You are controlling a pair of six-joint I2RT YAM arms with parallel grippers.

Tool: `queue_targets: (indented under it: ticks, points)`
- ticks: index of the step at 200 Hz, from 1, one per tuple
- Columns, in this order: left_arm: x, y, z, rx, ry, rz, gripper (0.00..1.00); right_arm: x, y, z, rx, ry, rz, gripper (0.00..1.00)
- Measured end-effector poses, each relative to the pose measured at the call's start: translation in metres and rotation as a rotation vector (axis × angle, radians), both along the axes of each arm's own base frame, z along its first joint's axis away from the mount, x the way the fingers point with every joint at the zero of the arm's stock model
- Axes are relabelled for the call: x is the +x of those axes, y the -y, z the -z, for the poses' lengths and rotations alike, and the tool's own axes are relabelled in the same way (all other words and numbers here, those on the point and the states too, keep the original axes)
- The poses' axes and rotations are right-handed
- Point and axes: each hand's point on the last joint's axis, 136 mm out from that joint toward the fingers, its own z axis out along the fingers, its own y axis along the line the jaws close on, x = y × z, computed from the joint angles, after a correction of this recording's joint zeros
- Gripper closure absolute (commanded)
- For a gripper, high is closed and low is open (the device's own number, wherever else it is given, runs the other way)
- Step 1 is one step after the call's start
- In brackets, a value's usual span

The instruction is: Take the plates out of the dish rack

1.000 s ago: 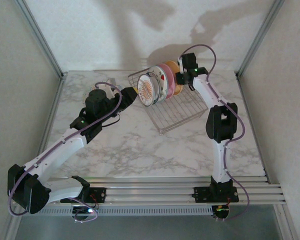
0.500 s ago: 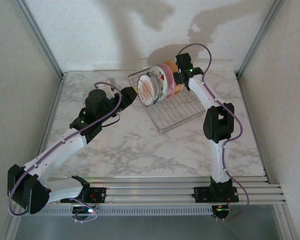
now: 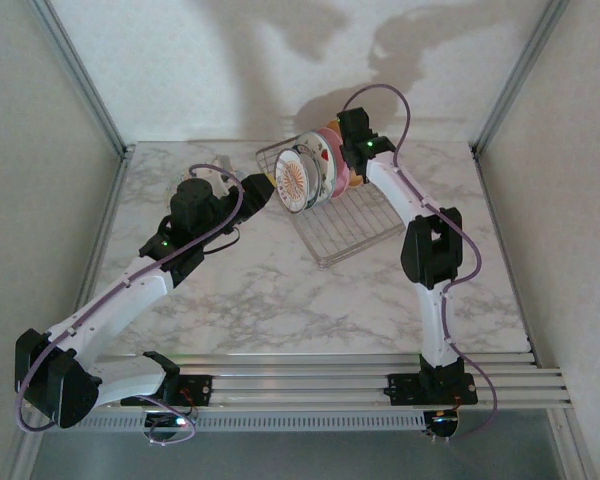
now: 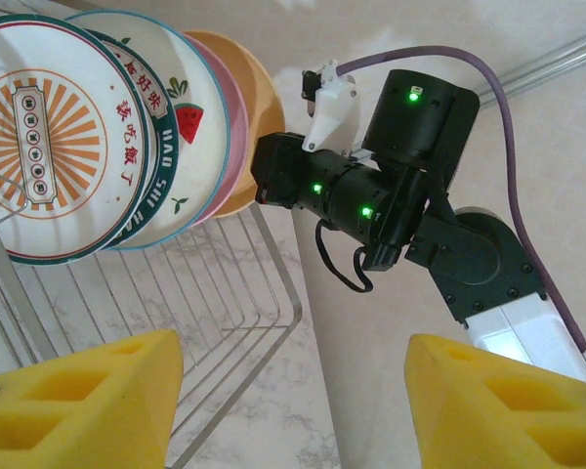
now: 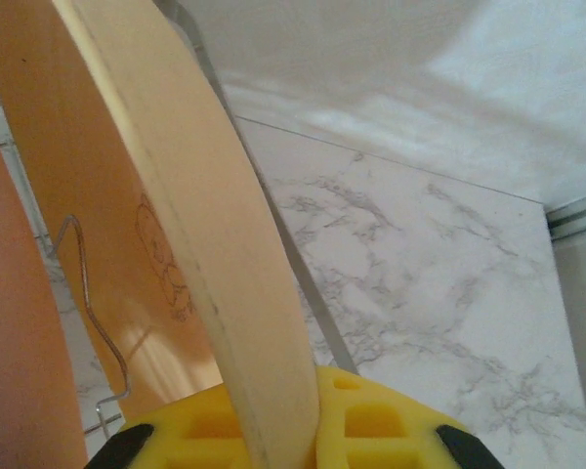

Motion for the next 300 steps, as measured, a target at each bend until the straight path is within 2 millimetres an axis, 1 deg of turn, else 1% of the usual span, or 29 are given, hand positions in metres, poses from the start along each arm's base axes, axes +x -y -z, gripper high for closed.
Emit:
queue_targets:
  ticks: [21,47,86,119,132,146,169,189,203,223,244,271,278,286,300]
  points:
    - [0.0,0.0,0.0,0.0,0.0,0.0,0.38,-0.006,0.005,-0.013,-0.019,0.025,0.013,1.0]
    - [0.0,0.0,0.0,-0.001,0.001,0.0,0.38,-0.017,0.015,-0.04,-0.038,0.077,0.04,1.0]
    - [0.0,0.002,-0.006,-0.017,0.017,0.009,0.38,-0.037,0.029,-0.09,-0.045,0.178,0.065,1.0]
    - [0.002,0.01,-0.007,-0.039,0.026,0.04,0.38,-0.06,0.043,-0.13,-0.027,0.251,0.082,1.0]
    - [0.005,0.018,-0.003,-0.045,0.017,0.062,0.38,-0.072,0.048,-0.146,-0.011,0.278,0.087,1.0]
    - [0.008,0.03,0.002,-0.044,0.006,0.095,0.38,-0.085,0.053,-0.163,0.022,0.306,0.093,1.0]
    - [0.014,0.059,0.008,-0.037,-0.015,0.16,0.38,-0.111,0.057,-0.189,0.122,0.335,0.074,1.0]
    - [0.02,0.087,0.01,-0.033,-0.026,0.213,0.39,-0.135,0.056,-0.204,0.231,0.335,0.041,1.0]
    - [0.026,0.105,0.011,-0.03,-0.028,0.244,0.38,-0.15,0.055,-0.21,0.308,0.322,0.02,1.0]
    - [0.033,0.124,0.014,-0.024,-0.032,0.268,0.38,-0.168,0.049,-0.209,0.408,0.279,-0.017,1.0]
    - [0.04,0.133,0.02,-0.02,-0.043,0.275,0.38,-0.183,0.038,-0.201,0.501,0.209,-0.059,1.0]
    - [0.048,0.139,0.025,-0.016,-0.049,0.275,0.39,-0.195,0.022,-0.187,0.598,0.11,-0.098,1.0]
    - [0.049,0.14,0.025,-0.016,-0.049,0.275,0.41,-0.197,0.019,-0.184,0.62,0.089,-0.105,1.0]
    - [0.05,0.141,0.023,-0.015,-0.044,0.275,0.45,-0.199,0.015,-0.182,0.642,0.067,-0.112,1.0]
    - [0.05,0.141,0.022,-0.007,-0.042,0.27,0.57,-0.203,0.009,-0.177,0.678,0.036,-0.122,1.0]
